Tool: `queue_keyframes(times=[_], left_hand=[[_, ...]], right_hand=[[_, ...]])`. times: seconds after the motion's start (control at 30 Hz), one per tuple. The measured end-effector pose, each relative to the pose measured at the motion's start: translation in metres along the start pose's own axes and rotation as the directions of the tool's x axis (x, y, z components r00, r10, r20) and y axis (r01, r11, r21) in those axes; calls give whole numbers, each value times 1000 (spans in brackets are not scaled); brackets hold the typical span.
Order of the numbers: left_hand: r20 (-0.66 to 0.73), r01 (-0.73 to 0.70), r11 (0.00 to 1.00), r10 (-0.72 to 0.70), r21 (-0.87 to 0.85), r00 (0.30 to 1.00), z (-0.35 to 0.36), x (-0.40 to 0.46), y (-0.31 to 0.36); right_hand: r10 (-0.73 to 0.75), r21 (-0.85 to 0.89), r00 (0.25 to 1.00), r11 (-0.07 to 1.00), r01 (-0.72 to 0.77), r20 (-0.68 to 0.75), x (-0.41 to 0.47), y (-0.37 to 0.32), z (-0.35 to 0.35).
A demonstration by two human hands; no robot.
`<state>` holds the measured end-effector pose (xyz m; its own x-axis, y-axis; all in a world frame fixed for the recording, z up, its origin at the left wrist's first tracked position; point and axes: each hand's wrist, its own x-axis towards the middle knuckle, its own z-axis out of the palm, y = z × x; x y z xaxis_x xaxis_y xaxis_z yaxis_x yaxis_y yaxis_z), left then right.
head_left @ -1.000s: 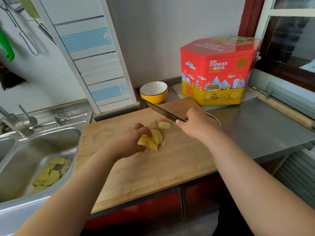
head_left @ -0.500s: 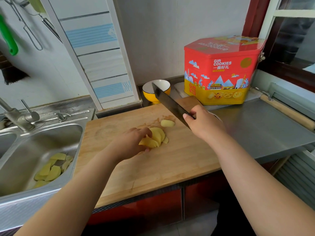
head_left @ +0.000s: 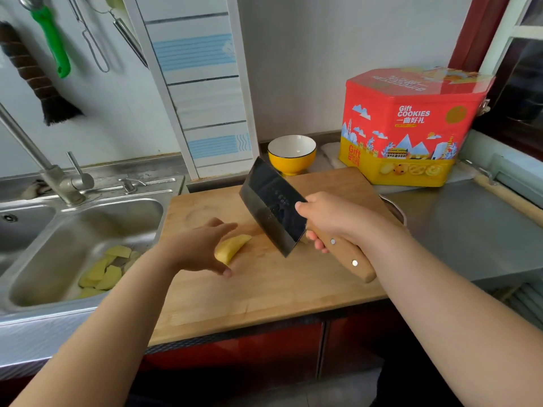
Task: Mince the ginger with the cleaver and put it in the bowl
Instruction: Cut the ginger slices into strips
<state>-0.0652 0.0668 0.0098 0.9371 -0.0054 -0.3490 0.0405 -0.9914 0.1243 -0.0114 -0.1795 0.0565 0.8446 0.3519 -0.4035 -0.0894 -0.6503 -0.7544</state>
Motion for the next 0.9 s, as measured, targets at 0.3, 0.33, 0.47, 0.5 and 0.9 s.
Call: queue_keyframes(times=[0.3, 0.33, 0.47, 0.5, 0.9], left_hand=[[-110, -57, 993, 45, -105, 993, 7, 6, 3], [-146, -45, 993, 28, -110, 989, 10, 6, 7], [-224, 28, 985, -66, -169, 972, 18, 11, 19], [-235, 40, 982, -84, -185, 968, 20, 12, 20], [-295, 87, 922, -209, -378, 932, 34, 11, 49]], right_hand=[[-21, -146, 998, 989, 29, 53, 7, 9, 13], [-24, -170, 999, 985, 32, 49, 8, 10, 11], [-16, -297, 1000, 955, 8, -26, 13, 8, -3], [-8, -341, 998, 940, -13, -59, 14, 8, -6], [-43, -521, 998, 853, 11, -51, 3, -4, 4]])
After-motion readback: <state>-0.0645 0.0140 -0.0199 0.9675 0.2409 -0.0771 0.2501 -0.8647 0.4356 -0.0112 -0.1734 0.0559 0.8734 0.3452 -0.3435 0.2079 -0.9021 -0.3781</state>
